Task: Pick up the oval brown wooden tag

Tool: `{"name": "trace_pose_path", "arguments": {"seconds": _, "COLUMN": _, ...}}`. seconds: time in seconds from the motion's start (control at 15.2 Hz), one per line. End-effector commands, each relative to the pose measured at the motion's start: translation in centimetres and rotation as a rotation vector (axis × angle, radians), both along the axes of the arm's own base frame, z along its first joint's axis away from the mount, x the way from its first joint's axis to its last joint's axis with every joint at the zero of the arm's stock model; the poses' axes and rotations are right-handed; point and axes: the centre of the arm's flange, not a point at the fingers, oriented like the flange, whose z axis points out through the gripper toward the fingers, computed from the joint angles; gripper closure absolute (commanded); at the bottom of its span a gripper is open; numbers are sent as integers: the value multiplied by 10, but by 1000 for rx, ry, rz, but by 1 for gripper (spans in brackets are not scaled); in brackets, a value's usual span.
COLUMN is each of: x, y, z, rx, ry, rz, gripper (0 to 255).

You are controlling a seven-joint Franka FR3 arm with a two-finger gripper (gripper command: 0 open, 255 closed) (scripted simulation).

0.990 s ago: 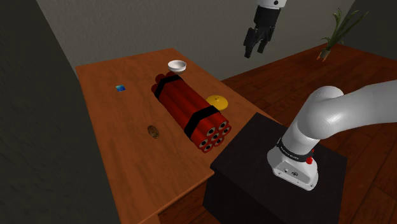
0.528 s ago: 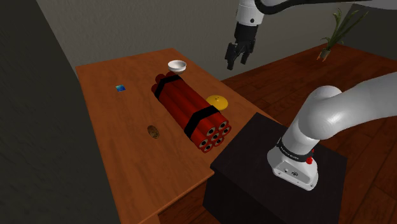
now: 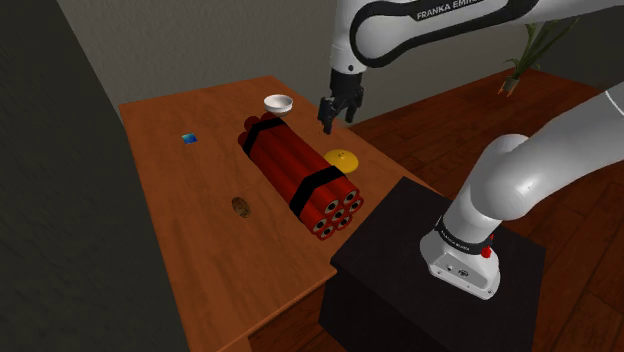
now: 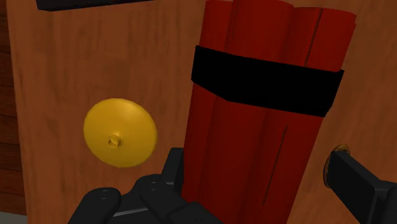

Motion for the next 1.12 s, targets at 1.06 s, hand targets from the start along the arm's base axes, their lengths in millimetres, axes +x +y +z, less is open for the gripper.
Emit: {"name": "trace_pose_path", "arguments": {"seconds": 1.06, "x": 120, "y": 133, "z": -157, "rx": -33, "ry": 3, "rz": 46, "gripper": 0}}
